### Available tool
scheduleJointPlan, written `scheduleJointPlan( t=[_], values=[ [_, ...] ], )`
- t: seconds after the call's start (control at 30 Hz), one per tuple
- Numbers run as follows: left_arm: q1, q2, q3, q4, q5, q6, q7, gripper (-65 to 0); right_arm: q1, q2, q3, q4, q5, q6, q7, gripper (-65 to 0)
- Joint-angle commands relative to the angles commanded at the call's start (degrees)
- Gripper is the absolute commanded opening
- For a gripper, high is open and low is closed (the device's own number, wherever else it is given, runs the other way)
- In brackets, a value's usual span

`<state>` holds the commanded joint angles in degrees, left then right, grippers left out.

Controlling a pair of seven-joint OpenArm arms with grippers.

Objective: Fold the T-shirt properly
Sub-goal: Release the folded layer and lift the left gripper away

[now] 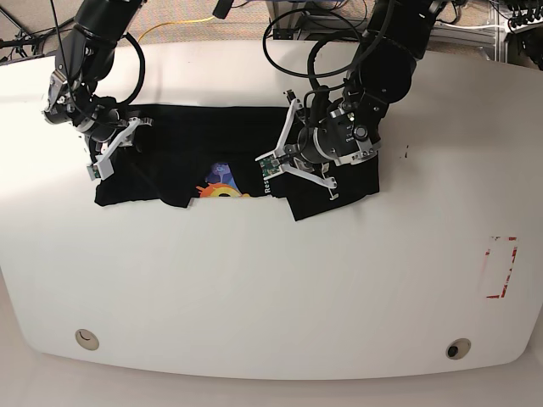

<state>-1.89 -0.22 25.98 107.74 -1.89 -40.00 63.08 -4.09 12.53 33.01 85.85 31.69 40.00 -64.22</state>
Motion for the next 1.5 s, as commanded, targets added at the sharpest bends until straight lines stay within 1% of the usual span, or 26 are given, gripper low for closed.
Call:
scheduleJointPlan(
  t=[0.2,0.43,0.63,1.0,1.03,1.07,1.17,1.23,1.27,1.3,1.33,1.37,1.5],
  values=[
    [1.67,-0.18,0.09,2.64,-0.18,0.0,0.18,-65.0,0.09,0.0,0.0,0.0,0.0,0.0,0.0,-48.4],
    [5.8,-0.44,0.09,4.57,-0.18,0.0,1.14,-65.0,0.26,0.0,0.0,0.0,-0.18,0.0,0.0,-48.4],
    [8.88,-3.08,0.53,5.71,-0.18,0.0,1.05,-65.0,0.26,0.0,0.0,0.0,-0.09,0.0,0.0,-48.4],
    [9.05,-2.99,0.53,5.54,-0.18,0.0,1.14,-65.0,0.44,0.0,-0.09,-0.09,0.0,0.0,0.0,-48.4],
    [9.05,-2.9,0.62,5.54,-0.18,0.0,1.14,-63.7,0.44,0.0,-0.09,-0.09,0.0,0.0,0.0,-48.4],
    [9.05,-2.9,0.62,5.54,-0.18,0.0,1.14,-60.7,0.44,0.0,-0.09,-0.09,-0.09,0.0,0.0,-48.4],
    [8.97,-2.99,1.93,5.8,-0.26,0.0,1.14,-48.6,0.44,0.0,-0.09,-0.09,-0.18,0.0,0.0,-48.4],
    [8.97,-2.99,3.6,6.07,-0.35,0.0,1.14,-38.8,0.44,0.0,-0.18,-0.09,-0.09,0.0,0.0,-48.4],
    [8.88,-2.99,4.04,6.24,-0.35,0.0,1.14,-36.7,0.44,0.0,-0.18,-0.09,-0.09,0.0,0.0,-48.4],
    [8.88,-2.99,4.84,6.77,-0.35,0.0,1.14,-33.1,0.35,0.0,-0.18,-0.09,-0.09,0.0,0.0,-48.4],
    [8.88,-2.99,5.8,7.21,-0.35,0.0,1.14,-31.5,0.35,0.0,-0.18,-0.09,-0.09,0.0,0.0,-48.4],
    [8.79,-2.9,6.51,7.3,-0.44,0.0,1.14,-31.5,0.35,0.0,-0.18,-0.09,-0.09,0.0,0.0,-48.4],
    [7.56,-2.64,7.91,7.65,-0.44,0.0,1.14,-34.6,0.35,0.0,-0.18,-0.09,-0.09,0.0,0.0,-48.4]
  ],
)
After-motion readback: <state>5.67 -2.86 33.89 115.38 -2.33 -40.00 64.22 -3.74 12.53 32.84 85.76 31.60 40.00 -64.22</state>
